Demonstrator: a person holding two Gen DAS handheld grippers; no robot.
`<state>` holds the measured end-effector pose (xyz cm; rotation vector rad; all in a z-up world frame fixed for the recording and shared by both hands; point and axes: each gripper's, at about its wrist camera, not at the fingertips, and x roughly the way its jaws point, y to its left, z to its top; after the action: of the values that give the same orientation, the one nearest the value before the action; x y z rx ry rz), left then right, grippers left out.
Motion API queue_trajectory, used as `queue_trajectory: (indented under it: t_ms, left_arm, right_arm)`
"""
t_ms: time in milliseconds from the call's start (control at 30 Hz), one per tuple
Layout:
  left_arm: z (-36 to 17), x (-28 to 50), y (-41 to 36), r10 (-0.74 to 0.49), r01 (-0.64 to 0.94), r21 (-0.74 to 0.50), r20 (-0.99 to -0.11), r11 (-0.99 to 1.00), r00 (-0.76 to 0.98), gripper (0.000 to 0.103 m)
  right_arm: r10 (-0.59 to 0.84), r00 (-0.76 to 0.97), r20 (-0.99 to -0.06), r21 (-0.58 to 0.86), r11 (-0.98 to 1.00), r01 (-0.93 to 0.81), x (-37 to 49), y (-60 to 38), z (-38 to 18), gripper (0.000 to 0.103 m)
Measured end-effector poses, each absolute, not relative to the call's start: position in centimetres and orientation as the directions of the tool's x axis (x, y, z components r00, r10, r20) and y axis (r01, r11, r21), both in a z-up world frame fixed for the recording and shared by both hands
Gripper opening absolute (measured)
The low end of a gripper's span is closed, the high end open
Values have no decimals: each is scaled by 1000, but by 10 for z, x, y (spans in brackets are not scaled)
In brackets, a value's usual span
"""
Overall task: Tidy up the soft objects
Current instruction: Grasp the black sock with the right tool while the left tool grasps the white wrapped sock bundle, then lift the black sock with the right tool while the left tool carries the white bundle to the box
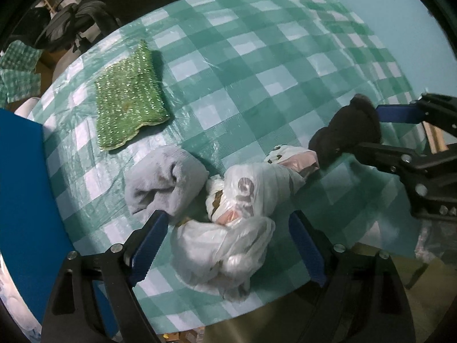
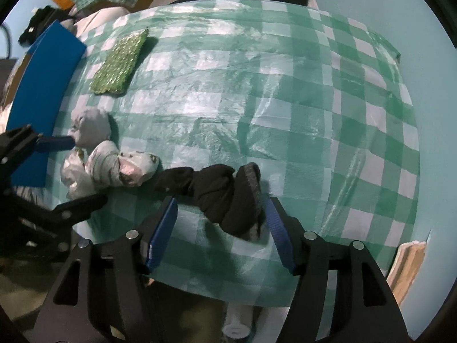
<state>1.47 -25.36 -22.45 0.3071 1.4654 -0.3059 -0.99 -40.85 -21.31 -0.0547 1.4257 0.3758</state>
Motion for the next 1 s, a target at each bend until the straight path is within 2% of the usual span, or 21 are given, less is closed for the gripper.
queue_trajectory:
  t_ms: [200,267,333,400,533,600,767,833,1000]
  left_arm:
    - [-230,15,-266,14,411,60,-993,909,114,86]
    - [-233,14,-268,41,415,85,-993,906,113,76]
    - [-236,14,-269,50,414,87,-994,906,98,54]
    - [-236,13,-267,34,403,68,-995,913,90,47]
    - [-228,10,-255,17,365,60,-993,929,120,44]
    - [-221,8,-248,-21,345,26,-991,938,130,44]
    - [-198,8,-232,-71,296,-21,-985,955,160,44]
    - [-190,6,-221,-101,276,-51,-980,960,169,44]
    - [-174,10,-203,-112,232,-65,-974,970,197,44]
  right_arm:
    - [199,95,-975,157,929,-335,-6,-400,-217,65]
    - [202,86,-976,161,926,-342,-3,-399,-220,65]
    - [203,79,-976,164,923,-348,1,-396,-224,65]
    - [212,69,-975,174,918,-357,5,-393,-228,65]
    - [221,43,-974,190,908,-375,11,-381,-237,63]
    - [221,45,-974,187,902,-389,11,-378,-239,54]
    - [232,48,-972,195,898,-394,10,-374,-240,44]
    - [237,59,-970,194,896,-399,8,-372,-238,37]
    - [259,95,-961,204,899,-387,4,-376,-227,36]
